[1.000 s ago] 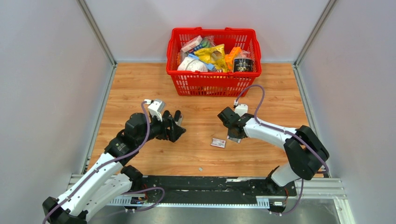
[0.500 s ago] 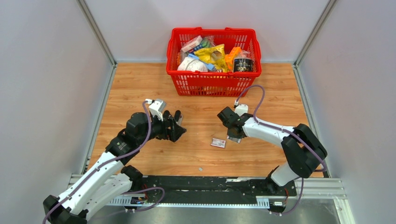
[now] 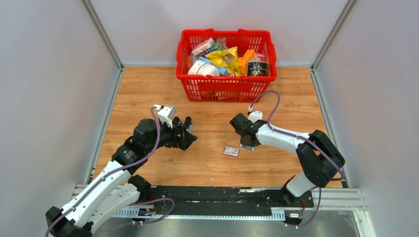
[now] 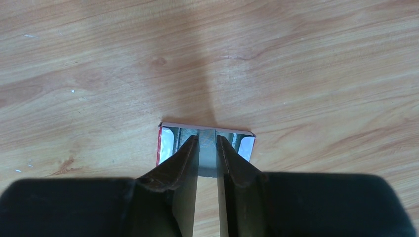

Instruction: Unload the staples from the stapler

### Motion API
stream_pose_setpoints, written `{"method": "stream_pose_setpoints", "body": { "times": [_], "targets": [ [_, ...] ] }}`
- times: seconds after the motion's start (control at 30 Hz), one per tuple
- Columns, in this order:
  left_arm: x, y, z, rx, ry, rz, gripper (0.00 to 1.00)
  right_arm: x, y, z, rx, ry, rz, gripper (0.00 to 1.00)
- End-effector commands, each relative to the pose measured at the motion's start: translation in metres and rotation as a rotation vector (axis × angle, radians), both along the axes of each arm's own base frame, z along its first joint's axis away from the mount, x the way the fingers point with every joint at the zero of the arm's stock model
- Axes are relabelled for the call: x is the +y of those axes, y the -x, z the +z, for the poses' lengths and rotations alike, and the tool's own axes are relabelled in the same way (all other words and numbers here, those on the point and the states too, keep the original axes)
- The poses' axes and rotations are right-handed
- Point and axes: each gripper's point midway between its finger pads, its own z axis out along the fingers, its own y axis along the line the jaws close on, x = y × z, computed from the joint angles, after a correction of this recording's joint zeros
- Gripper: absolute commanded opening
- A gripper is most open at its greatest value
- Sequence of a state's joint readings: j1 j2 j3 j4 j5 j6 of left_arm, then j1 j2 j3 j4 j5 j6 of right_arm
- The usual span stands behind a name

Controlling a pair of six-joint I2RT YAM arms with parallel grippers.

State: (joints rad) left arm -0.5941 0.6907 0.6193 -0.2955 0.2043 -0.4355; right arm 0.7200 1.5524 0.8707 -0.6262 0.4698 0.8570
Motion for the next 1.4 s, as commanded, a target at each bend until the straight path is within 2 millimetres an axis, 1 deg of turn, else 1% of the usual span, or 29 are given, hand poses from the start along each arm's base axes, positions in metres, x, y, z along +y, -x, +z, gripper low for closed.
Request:
{"method": "stream_pose_setpoints", "body": {
  "times": [0.0, 0.1, 0.3, 0.43, 0.57, 0.67, 0.73, 0.93, 1.0, 1.1, 1.2, 1.37],
  "targets": [
    [-0.003, -0.002, 0.008, -0.04, 0.014, -0.021, 0.97, 0.004, -0.008, 0.005, -0.044, -0.033, -0.034, 0.25],
    [-0.003, -0.002, 0.008, -0.039, 0.013, -0.021, 0.97, 0.005, -0.009, 0.003, -0.041, -0.037, -0.034, 0.31],
    [-0.003, -0.001, 0.008, -0.036, 0.011, -0.02, 0.97, 0.006, -0.01, 0.008, -0.05, -0.044, -0.033, 0.31],
    [-0.003, -0.001, 0.009, -0.039, 0.012, -0.018, 0.97, 0.003, -0.009, 0.023, -0.078, -0.04, -0.025, 0.31],
    [-0.003, -0.002, 0.01, -0.039, 0.012, -0.018, 0.97, 0.01, -0.005, 0.045, -0.124, -0.054, 0.032, 0.32],
    [-0.002, -0.002, 0.013, -0.045, 0.008, -0.016, 0.97, 0.023, 0.003, 0.059, -0.155, -0.085, 0.137, 0.33],
    [0.001, -0.001, 0.016, -0.05, 0.002, -0.009, 0.97, 0.033, 0.012, 0.066, -0.172, -0.107, 0.215, 0.34],
    [0.01, 0.001, 0.023, -0.064, -0.019, 0.016, 0.97, 0.064, 0.048, 0.066, -0.154, -0.202, 0.483, 0.36],
    [0.014, 0.001, 0.023, -0.067, -0.035, 0.029, 0.97, 0.078, 0.064, 0.066, -0.152, -0.225, 0.581, 0.38],
    [0.019, 0.002, 0.025, -0.075, -0.047, 0.049, 0.97, 0.095, 0.082, 0.062, -0.138, -0.237, 0.68, 0.41],
    [0.024, 0.004, 0.024, -0.07, -0.063, 0.062, 0.97, 0.11, 0.094, 0.063, -0.135, -0.244, 0.754, 0.43],
    [0.03, 0.008, 0.032, -0.081, -0.057, 0.078, 0.97, 0.137, 0.113, 0.068, -0.138, -0.253, 0.878, 0.45]
  ]
}}
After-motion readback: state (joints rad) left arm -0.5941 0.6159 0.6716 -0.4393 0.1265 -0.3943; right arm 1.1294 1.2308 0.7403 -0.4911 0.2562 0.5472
